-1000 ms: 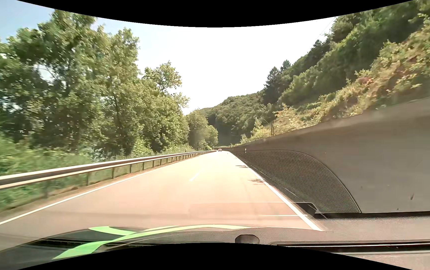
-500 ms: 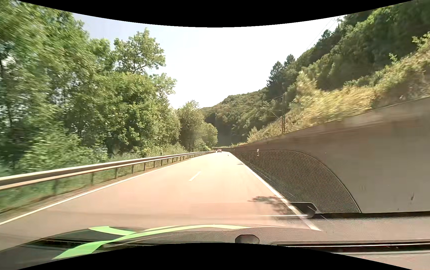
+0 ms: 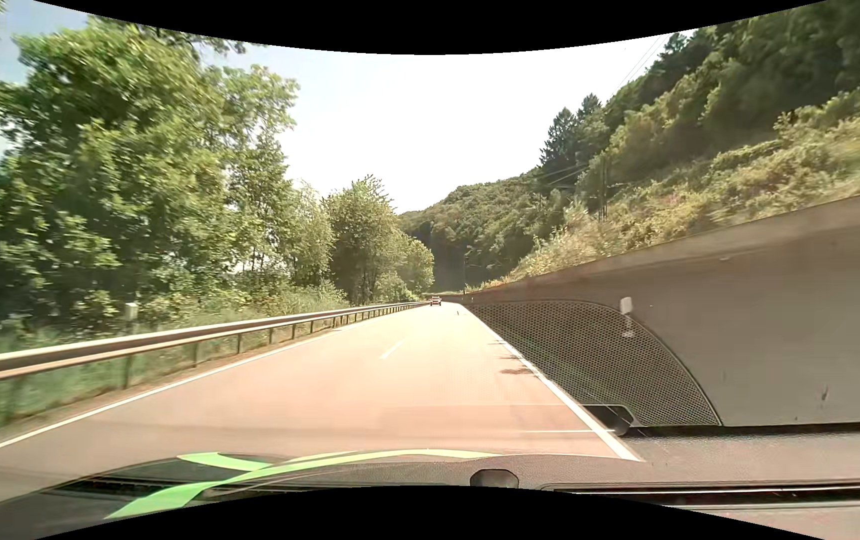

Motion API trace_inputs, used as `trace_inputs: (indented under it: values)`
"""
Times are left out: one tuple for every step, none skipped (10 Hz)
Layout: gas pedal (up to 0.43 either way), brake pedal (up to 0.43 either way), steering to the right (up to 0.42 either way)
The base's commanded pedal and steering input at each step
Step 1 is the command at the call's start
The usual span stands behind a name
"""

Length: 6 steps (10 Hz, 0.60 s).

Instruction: Follow the waypoints while adhering to traffic rules and regulations

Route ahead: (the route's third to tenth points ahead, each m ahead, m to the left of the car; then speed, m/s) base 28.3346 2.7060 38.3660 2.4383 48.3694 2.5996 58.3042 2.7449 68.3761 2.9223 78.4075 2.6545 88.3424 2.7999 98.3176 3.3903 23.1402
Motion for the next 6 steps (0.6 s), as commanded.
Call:
trace_inputs:
  values:
    - [0.177, 0.0, -0.002]
    - [0.177, 0.0, -0.001]
    - [0.189, 0.0, -0.001]
    - [0.197, 0.0, -0.001]
    - [0.209, 0.0, -0.001]
    - [0.209, 0.0, -0.001]
